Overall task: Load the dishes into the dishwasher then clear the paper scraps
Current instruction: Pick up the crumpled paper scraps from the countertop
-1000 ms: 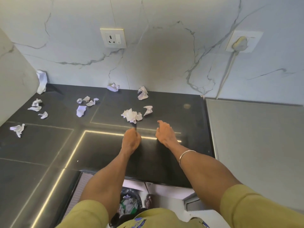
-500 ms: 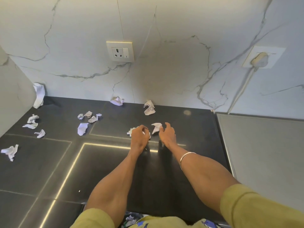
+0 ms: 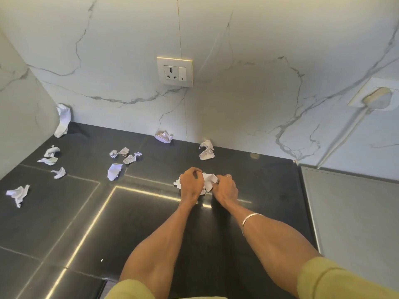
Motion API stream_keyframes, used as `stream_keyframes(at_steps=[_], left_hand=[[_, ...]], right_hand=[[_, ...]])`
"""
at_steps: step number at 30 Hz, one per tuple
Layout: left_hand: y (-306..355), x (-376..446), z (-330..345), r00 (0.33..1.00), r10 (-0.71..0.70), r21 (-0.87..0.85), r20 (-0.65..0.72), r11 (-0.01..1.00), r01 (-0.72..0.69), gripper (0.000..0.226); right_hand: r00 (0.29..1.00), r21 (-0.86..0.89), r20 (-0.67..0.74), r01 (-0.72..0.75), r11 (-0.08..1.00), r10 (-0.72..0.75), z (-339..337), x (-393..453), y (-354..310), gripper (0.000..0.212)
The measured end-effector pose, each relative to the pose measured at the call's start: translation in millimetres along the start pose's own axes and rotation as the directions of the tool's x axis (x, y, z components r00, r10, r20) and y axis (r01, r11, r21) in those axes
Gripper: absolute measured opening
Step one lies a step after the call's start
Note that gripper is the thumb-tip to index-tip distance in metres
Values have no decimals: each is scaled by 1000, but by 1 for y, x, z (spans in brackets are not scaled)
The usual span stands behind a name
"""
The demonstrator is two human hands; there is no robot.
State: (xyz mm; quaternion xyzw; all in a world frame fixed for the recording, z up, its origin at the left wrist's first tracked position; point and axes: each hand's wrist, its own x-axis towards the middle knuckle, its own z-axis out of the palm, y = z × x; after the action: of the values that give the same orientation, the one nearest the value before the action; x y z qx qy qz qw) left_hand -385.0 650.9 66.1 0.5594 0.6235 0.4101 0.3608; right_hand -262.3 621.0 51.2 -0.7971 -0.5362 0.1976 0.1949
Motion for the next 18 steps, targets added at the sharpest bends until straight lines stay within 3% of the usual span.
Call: stream_keyframes(at_steps=[5, 10, 13, 18], left_hand=[[9, -7, 4, 999, 40, 52, -25, 998, -39, 19], [24, -16, 3, 994, 100, -23, 42, 995, -99, 23], [33, -19, -2, 998, 55, -92, 31, 994, -52, 22], [22, -18, -22, 986, -107, -196, -127, 977, 81, 23]], right_hand=[[997, 162, -72, -24, 987, 36, -6, -3, 12, 14], [980, 250, -168, 142, 958, -102, -21, -9, -2, 15], [966, 280, -172, 234, 931, -191, -26, -16, -21, 25], [928, 236, -81, 373, 897, -365, -17, -26, -44, 22]])
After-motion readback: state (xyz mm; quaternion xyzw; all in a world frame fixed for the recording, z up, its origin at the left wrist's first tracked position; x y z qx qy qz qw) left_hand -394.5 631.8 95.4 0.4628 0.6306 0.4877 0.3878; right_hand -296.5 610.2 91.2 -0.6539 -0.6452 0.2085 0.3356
